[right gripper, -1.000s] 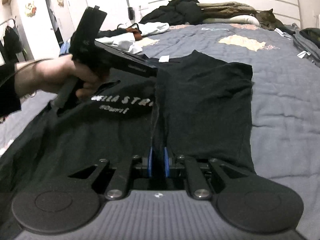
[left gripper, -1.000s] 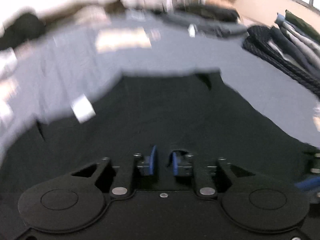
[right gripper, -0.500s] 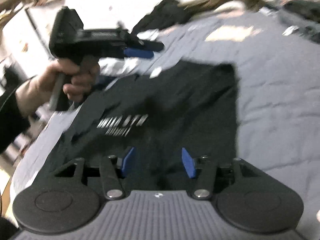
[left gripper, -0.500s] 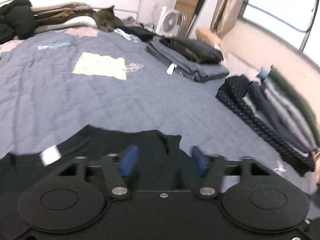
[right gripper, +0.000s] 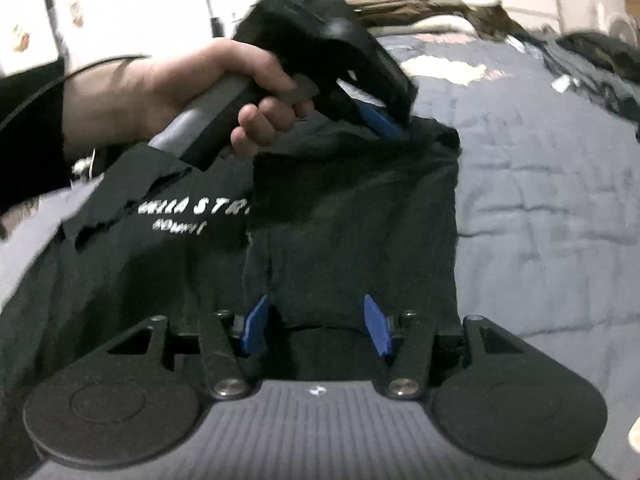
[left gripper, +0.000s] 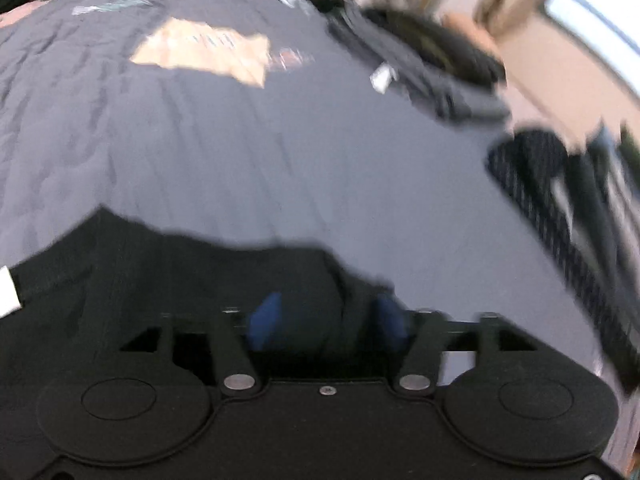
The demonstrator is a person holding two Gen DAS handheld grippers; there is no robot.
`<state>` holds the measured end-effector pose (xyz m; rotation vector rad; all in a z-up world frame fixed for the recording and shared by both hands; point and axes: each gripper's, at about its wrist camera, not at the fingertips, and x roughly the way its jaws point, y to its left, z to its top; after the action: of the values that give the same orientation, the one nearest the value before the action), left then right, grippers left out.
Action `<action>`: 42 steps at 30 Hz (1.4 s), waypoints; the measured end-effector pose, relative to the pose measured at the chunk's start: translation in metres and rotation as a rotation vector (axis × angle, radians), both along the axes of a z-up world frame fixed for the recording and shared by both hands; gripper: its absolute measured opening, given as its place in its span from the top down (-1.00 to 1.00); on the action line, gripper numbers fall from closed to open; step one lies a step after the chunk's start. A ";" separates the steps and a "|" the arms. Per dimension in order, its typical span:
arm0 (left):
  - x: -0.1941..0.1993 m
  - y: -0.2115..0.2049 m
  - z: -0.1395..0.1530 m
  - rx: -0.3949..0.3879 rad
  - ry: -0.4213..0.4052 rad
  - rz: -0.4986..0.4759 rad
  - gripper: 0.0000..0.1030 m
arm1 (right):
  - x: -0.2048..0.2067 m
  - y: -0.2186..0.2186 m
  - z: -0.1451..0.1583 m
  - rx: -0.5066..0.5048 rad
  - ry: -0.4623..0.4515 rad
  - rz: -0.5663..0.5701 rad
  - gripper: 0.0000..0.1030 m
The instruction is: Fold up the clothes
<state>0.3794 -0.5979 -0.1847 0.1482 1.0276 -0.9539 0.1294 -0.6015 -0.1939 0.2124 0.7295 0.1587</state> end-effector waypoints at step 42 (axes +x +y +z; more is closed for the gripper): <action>-0.013 0.012 0.007 0.047 -0.086 -0.133 0.78 | -0.002 -0.004 0.005 0.042 0.029 0.034 -0.05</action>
<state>0.3668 -0.5863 -0.1780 0.2969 0.9701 -1.0353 0.1272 -0.6057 -0.1892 0.2427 0.7588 0.2033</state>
